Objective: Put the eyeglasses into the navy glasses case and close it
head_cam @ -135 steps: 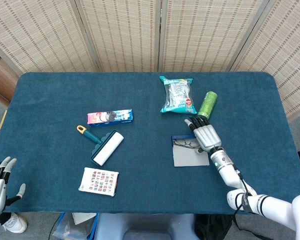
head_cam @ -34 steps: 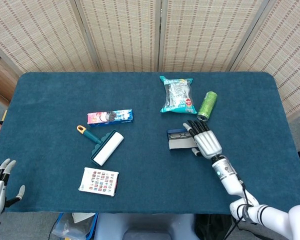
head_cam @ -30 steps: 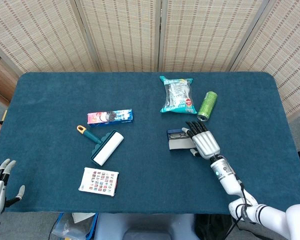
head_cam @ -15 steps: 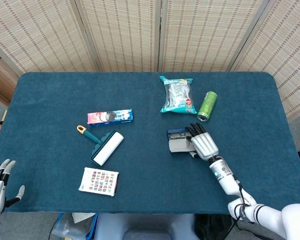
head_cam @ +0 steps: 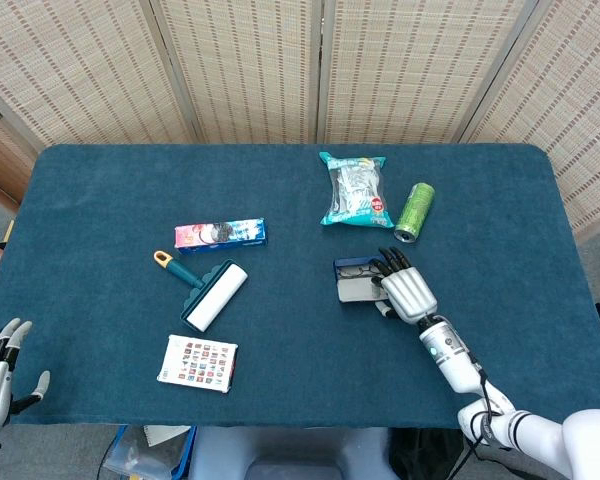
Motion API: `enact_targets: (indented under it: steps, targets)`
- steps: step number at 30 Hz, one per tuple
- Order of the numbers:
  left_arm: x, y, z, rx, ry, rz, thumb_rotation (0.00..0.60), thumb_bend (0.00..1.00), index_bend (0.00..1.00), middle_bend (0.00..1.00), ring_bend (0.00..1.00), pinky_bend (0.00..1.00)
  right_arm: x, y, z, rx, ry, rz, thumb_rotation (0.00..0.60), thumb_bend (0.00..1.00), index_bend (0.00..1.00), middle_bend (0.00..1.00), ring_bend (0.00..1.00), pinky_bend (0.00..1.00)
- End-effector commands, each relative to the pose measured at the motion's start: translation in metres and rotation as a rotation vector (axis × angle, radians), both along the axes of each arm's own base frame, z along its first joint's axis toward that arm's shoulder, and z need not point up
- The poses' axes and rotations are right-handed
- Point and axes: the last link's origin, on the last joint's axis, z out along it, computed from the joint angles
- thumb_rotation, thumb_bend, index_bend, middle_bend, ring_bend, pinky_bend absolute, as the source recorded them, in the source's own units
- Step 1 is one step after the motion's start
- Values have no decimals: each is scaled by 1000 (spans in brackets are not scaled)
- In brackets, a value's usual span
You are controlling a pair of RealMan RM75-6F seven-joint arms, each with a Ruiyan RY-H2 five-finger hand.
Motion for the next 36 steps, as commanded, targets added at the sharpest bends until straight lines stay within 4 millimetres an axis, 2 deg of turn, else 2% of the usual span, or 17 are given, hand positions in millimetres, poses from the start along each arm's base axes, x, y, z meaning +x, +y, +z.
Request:
enact_targets:
  steps: [1,8,13,20,29,32,36]
  targets:
    - [0,0,0,2,-1,0,600,355,95,53,66,1,0,0,0,0,0,0,600,363,555,197,0,25]
    - [-1,0,0,2,-2,1,600,354,95,53,67,1,2,0,1,-5,-14,8,600,409,604,232,0,25]
    - [-1,0,0,1,-1,0,600,355,96,53,67,1,0,10,7,-10,-18,28,600,431,634,253,0,26]
    - [2,2,0,-3,-4,-17,600,355,95,53,67,1,-7,40,26,-4,-21,49,600,432,641,263,5,25]
    - [7,3,0,-7,-3,-37,600,354,95,53,66,1,-21,92,46,35,-22,35,600,433,654,280,19,26]
    - [8,3,-1,-11,-3,-39,600,354,95,53,66,1,-21,95,48,31,-21,28,600,433,654,280,19,25]
    - [10,3,-1,-13,-4,-43,600,355,95,53,67,1,-18,86,46,22,-27,23,600,433,654,280,19,25]
